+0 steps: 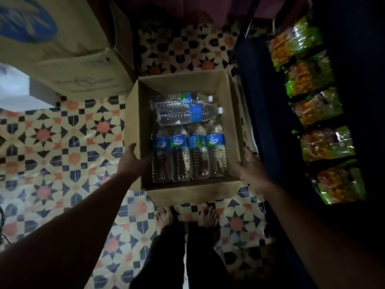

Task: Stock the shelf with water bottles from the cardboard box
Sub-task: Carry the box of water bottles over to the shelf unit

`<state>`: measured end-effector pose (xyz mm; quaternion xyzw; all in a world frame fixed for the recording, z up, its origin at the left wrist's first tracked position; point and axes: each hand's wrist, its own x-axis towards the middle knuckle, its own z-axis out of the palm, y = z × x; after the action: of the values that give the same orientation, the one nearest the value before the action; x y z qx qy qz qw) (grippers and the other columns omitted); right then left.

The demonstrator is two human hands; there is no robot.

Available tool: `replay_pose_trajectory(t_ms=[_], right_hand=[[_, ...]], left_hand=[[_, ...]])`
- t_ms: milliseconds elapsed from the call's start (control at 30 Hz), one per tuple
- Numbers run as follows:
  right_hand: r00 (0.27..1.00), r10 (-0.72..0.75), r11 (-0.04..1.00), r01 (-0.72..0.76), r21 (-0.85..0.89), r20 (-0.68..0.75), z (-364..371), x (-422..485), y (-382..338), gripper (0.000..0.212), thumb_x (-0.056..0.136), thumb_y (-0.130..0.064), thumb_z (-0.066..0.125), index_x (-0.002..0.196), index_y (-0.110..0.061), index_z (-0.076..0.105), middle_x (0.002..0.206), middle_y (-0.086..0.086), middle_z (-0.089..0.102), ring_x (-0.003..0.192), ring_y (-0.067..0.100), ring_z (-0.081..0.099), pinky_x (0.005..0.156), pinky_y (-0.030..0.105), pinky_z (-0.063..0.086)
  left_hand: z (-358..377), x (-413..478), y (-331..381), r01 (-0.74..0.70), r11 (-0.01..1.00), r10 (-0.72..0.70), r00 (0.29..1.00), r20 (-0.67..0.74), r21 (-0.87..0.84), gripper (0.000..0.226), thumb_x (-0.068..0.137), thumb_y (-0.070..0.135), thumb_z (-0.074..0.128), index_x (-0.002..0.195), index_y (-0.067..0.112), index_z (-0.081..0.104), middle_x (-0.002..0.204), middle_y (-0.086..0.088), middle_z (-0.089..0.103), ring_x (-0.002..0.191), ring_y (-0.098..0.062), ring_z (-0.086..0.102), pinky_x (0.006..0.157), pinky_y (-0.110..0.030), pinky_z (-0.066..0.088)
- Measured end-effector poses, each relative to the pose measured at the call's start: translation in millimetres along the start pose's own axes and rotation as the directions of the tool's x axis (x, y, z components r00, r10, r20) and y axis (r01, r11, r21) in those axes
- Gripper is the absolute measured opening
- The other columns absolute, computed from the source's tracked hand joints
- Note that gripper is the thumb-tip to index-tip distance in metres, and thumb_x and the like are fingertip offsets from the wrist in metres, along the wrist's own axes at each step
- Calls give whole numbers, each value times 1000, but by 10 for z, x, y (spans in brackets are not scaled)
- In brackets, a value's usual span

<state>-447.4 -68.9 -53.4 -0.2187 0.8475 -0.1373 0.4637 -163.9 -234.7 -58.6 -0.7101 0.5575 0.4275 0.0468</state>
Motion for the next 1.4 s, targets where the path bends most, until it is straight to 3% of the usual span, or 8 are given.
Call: replay_pose_trajectory(t_ms=[233, 367, 467, 567, 633, 933, 1233, 1400], right_hand=[[990, -50, 999, 52, 12, -133, 232, 1036, -97, 86, 93, -32, 64, 157, -34, 7, 162, 3, 24, 140, 33, 38, 110, 50, 38], [981, -18, 1000, 19, 1, -192, 379, 1462, -59, 97, 91, -32, 68, 156, -38, -3, 159, 10, 30, 127, 41, 50, 100, 48, 47], [958, 25, 1000, -29, -10, -285, 499, 1642, -46, 88, 93, -31, 66, 157, -28, 6, 151, 19, 42, 120, 43, 54, 85, 35, 44], [913, -17, 999, -5, -53, -408, 594, 1822, 50, 59, 93, -40, 63, 142, -9, 49, 134, 24, 57, 119, 43, 56, 95, 40, 44], [907, -4, 1000, -5, -22, -421, 615, 1899, 89, 48, 92, -31, 68, 124, 4, 62, 120, 26, 65, 113, 43, 61, 92, 42, 46], [888, -30, 984, -54, -169, -459, 582, 1888, 90, 34, 93, -17, 63, 115, 9, 64, 113, 29, 65, 107, 43, 62, 82, 38, 45], [849, -175, 944, 2, -329, -498, 588, 1709, 29, 35, 88, -19, 64, 100, 13, 68, 100, 32, 69, 96, 44, 67, 78, 46, 53], [885, 8, 979, -102, -177, -465, 626, 1415, 42, 38, 88, -21, 68, 105, 13, 68, 105, 31, 68, 100, 41, 67, 81, 44, 54]], left_hand=[[292, 867, -143, 54, 991, -57, 998, -20, -123, 104, 65, 36, 87, 148, 15, 30, 141, -13, 47, 126, -32, 49, 100, -52, 48], [477, 1219, -231, 44, 977, -69, 991, -112, -210, 125, 49, 62, 83, 151, 24, 20, 146, -8, 43, 132, -31, 45, 102, -54, 46], [607, 1368, -286, 16, 978, -55, 982, -181, -209, 109, 61, 55, 83, 149, 29, 25, 143, -6, 49, 129, -29, 50, 98, -51, 50], [726, 1443, -308, 26, 990, -61, 967, -246, -140, 97, 66, 54, 81, 145, 25, 33, 138, -8, 55, 124, -28, 56, 95, -46, 52], [773, 1501, -309, 33, 996, -55, 962, -269, -85, 88, 69, 53, 79, 142, 22, 39, 133, -9, 59, 117, -28, 60, 91, -43, 55], [747, 1560, -382, 45, 995, -17, 961, -277, 94, 29, 90, 21, 67, 108, -2, 66, 104, -19, 70, 90, -30, 67, 79, -41, 58], [512, 1466, -325, -12, 993, 39, 974, -224, 121, 24, 89, 7, 66, 111, -2, 64, 111, -19, 67, 80, -18, 57, 53, -19, 42], [359, 1241, -449, -19, 995, 39, 974, -224, 94, 21, 87, 7, 67, 106, -2, 65, 107, -18, 69, 80, -19, 61, 58, -22, 46]])
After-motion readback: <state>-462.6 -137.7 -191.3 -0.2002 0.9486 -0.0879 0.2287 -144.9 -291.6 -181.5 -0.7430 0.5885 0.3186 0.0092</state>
